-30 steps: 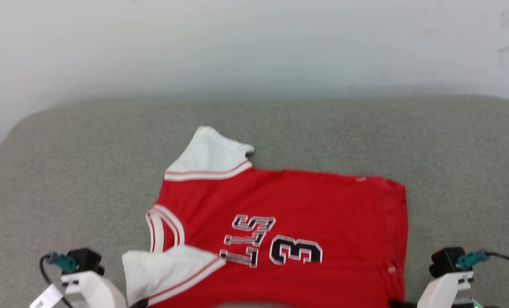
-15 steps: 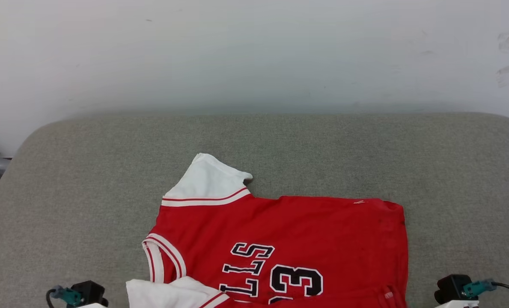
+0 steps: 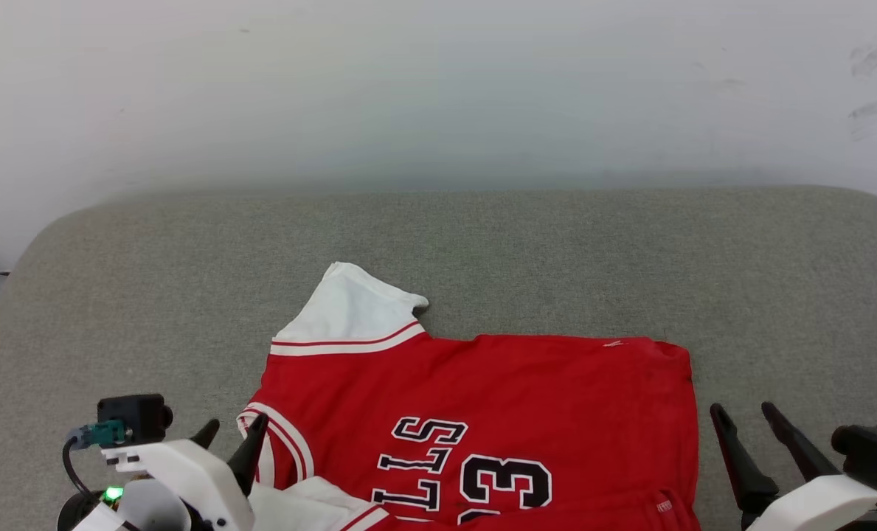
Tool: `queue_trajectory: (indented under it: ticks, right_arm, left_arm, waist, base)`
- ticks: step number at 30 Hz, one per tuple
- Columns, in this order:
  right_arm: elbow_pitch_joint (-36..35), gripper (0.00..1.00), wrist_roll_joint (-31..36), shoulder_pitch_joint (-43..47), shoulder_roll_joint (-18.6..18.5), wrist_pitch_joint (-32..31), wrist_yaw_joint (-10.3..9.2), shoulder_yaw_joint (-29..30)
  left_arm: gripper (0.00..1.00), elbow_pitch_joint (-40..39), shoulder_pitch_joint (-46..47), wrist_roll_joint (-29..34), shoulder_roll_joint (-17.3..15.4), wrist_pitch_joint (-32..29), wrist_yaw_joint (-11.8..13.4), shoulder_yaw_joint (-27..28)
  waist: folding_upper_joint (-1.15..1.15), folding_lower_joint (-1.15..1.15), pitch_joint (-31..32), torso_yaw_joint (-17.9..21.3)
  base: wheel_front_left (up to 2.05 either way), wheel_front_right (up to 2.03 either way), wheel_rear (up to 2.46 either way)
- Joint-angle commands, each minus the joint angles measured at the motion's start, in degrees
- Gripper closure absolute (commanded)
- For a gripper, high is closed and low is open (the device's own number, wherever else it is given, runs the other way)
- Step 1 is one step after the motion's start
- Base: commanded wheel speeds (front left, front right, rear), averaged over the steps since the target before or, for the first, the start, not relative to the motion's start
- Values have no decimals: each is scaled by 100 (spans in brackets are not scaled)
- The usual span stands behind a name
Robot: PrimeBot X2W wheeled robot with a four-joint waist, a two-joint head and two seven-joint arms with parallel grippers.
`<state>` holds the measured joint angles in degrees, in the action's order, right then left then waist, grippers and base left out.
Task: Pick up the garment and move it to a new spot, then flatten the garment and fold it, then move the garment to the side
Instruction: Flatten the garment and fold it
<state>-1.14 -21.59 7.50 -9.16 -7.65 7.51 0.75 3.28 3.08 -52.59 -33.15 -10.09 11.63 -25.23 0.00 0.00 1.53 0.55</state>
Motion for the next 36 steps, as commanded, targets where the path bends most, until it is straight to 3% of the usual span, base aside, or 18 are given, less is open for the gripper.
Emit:
queue_trajectory:
  ticks: [1,11,18,23,26,36]
  right_arm:
    - [-83,0,130,-86,114,79,-5,140]
    - [-729,0,632,-748,206,436,-5,456]
    - [-1047,0,871,-1423,110,507,-5,217]
    - [-1069,0,908,-1735,113,526,-5,0]
    - [-1001,0,885,-1840,148,552,-5,-99]
    - [-577,0,651,-1910,302,714,-5,-178]
  left_arm:
    - [0,55,216,111,170,248,70,52]
    - [0,587,1534,780,583,1162,-59,32]
    - [0,1356,2787,943,499,997,-396,13]
    - [0,1982,3650,730,338,202,-827,-63]
    - [0,2348,4028,497,232,-495,-956,-60]
    - [0,3183,4591,-106,-181,-3179,-973,-321]
  waist:
    - [0,0,-70,33]
    - [0,0,-992,318]
    - [0,0,-1792,661]
    - [0,0,-2184,864]
    - [0,0,-2324,980]
    - [0,0,-2604,1329]
  base:
    - [0,0,0]
    - [0,0,0]
    - [0,0,0]
    - [0,0,0]
    - [0,0,0]
    - [0,0,0]
